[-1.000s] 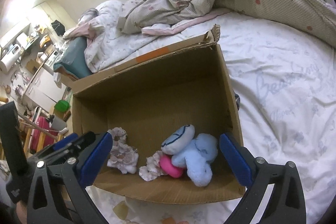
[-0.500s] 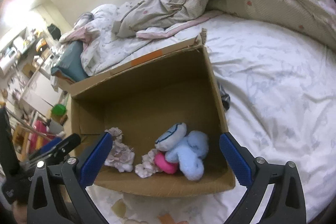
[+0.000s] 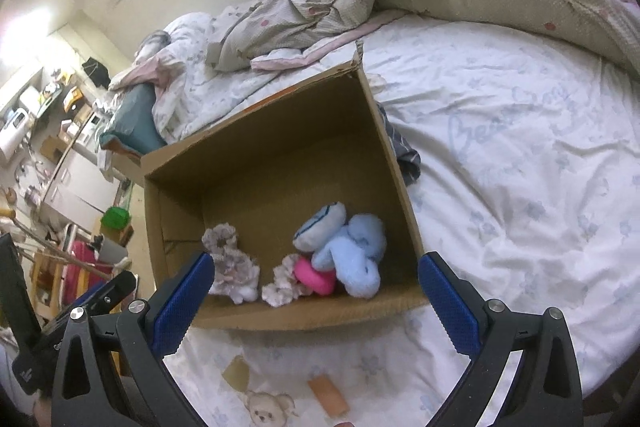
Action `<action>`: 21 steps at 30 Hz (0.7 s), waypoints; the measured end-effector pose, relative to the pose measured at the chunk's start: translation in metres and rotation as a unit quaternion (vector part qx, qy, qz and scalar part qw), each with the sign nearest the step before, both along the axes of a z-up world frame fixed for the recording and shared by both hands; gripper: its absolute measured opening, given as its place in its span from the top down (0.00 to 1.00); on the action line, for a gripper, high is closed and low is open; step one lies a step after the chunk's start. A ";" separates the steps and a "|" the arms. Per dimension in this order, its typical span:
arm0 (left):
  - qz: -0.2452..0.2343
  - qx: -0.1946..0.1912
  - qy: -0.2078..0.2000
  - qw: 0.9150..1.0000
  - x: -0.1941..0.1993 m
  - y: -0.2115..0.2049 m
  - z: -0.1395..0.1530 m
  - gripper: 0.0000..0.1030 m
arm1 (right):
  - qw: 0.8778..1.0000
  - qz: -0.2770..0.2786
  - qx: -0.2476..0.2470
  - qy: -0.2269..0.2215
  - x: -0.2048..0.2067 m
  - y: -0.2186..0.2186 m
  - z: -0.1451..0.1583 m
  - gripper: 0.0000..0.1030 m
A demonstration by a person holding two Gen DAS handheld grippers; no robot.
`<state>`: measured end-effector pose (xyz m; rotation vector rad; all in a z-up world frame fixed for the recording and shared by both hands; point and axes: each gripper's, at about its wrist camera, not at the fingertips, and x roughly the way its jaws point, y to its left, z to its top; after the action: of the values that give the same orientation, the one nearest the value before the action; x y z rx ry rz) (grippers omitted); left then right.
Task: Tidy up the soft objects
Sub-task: 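Withdraw both tools from the box toward the peach sponge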
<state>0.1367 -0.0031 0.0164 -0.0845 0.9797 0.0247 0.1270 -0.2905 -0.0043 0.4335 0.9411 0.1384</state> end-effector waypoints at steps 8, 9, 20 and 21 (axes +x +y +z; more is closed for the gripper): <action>0.004 0.006 0.011 1.000 -0.030 0.002 -0.007 0.04 | 1.000 0.020 -0.019 0.016 -0.023 0.014 -0.005 0.00; 0.005 0.009 0.012 1.000 -0.034 0.003 -0.008 0.04 | 0.999 0.021 -0.021 0.021 -0.026 0.016 -0.007 0.00; -0.016 0.006 0.059 0.998 -0.069 -0.001 -0.026 0.04 | 0.996 0.043 -0.014 0.077 -0.061 0.026 -0.032 0.00; -0.019 0.007 0.063 0.998 -0.073 -0.001 -0.029 0.04 | 0.995 0.048 -0.015 0.081 -0.063 0.028 -0.034 0.00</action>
<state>0.0635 -0.0045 -0.0125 -0.0518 1.1070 0.0016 0.0636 -0.2629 -0.0385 0.3769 1.1233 0.1781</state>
